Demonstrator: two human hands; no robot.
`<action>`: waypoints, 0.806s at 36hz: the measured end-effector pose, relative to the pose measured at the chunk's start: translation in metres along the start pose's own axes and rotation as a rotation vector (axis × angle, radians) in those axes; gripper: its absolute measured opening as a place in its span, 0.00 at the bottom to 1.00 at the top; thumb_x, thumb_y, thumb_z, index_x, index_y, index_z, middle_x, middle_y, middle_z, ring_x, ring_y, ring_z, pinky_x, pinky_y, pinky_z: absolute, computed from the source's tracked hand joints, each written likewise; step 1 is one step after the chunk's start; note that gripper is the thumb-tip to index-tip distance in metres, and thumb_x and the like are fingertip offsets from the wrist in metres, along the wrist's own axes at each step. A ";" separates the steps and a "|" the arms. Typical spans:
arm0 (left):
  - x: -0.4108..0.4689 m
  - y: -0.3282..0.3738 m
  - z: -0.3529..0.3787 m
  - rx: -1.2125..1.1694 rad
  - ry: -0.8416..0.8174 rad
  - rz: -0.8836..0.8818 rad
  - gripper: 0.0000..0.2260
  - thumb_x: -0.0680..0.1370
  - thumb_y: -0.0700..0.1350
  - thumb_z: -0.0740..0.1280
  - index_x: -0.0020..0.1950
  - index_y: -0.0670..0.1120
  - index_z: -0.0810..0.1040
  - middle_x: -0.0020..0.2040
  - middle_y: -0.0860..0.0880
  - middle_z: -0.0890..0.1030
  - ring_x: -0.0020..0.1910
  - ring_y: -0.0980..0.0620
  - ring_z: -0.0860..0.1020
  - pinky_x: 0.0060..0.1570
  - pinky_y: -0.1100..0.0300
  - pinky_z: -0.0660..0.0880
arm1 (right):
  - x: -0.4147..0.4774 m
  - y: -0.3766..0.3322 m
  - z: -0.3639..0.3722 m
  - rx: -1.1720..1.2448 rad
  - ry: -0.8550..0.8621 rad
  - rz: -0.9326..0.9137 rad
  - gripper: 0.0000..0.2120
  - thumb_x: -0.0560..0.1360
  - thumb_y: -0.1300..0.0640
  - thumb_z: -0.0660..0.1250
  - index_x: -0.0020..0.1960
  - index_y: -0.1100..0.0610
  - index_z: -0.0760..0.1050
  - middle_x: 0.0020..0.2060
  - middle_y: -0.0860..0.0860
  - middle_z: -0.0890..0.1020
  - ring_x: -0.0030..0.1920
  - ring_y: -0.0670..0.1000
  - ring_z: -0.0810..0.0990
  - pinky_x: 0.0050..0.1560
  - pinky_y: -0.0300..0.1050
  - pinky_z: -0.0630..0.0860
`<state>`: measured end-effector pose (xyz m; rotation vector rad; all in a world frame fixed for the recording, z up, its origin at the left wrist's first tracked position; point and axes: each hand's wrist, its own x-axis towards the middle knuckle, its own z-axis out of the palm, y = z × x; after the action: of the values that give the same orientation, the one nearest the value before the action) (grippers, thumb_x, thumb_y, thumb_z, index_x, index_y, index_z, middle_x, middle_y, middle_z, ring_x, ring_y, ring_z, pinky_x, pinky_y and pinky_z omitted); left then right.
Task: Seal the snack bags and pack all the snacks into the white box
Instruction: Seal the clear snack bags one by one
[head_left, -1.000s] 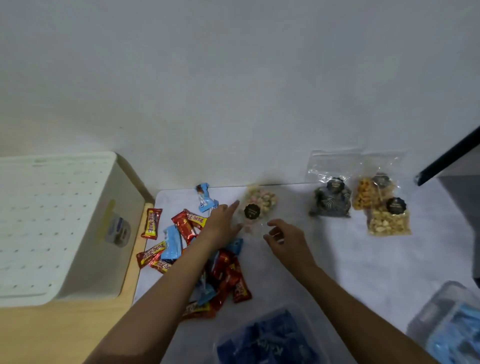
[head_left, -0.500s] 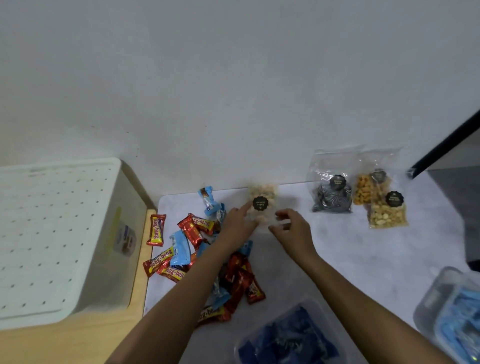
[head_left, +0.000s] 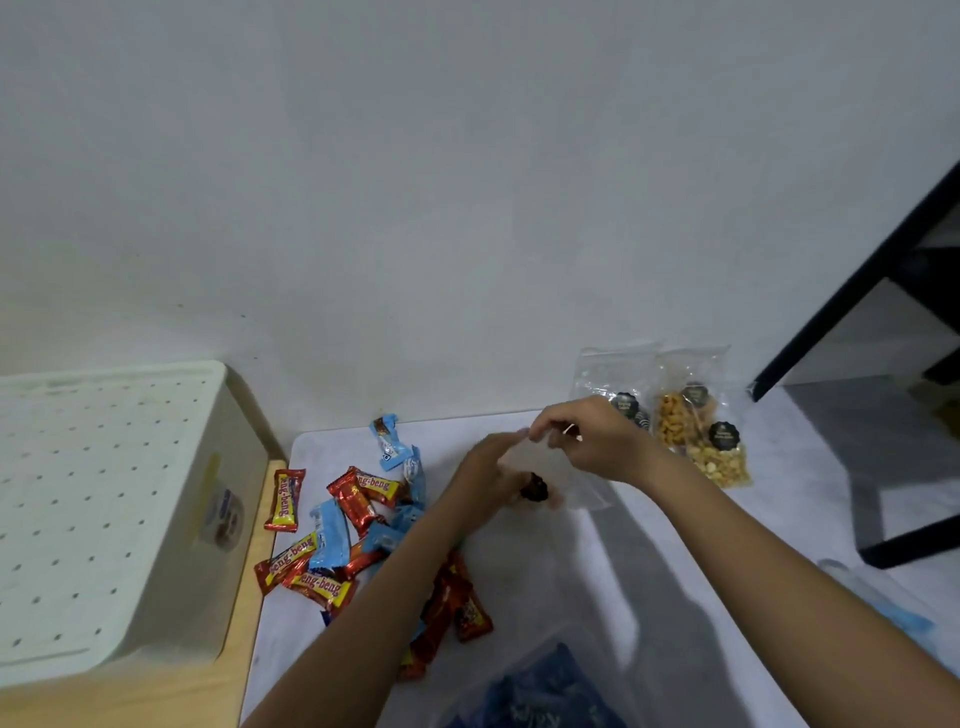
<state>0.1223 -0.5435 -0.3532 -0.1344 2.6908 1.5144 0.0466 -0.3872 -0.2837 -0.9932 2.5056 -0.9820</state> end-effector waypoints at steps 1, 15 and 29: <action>-0.003 0.001 0.001 -0.031 -0.009 0.002 0.18 0.75 0.40 0.67 0.64 0.45 0.73 0.57 0.51 0.75 0.56 0.54 0.73 0.48 0.74 0.67 | -0.002 0.000 -0.002 0.010 -0.003 0.004 0.17 0.69 0.75 0.59 0.43 0.60 0.82 0.35 0.48 0.81 0.34 0.35 0.78 0.36 0.26 0.71; -0.022 -0.011 0.022 -0.327 0.148 -0.093 0.05 0.73 0.38 0.70 0.43 0.48 0.81 0.41 0.49 0.83 0.43 0.53 0.81 0.46 0.67 0.77 | -0.048 0.038 0.001 0.198 0.172 0.228 0.07 0.69 0.65 0.72 0.47 0.60 0.80 0.37 0.45 0.80 0.37 0.37 0.78 0.42 0.28 0.71; -0.017 0.003 0.010 -0.429 0.313 -0.037 0.06 0.75 0.34 0.67 0.50 0.35 0.80 0.42 0.46 0.82 0.38 0.65 0.80 0.43 0.73 0.75 | -0.045 0.042 0.006 0.363 0.260 0.335 0.10 0.71 0.69 0.69 0.34 0.57 0.76 0.20 0.41 0.77 0.27 0.36 0.77 0.38 0.29 0.76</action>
<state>0.1385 -0.5324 -0.3540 -0.4697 2.5006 2.1987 0.0607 -0.3369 -0.3164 -0.3444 2.4458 -1.4542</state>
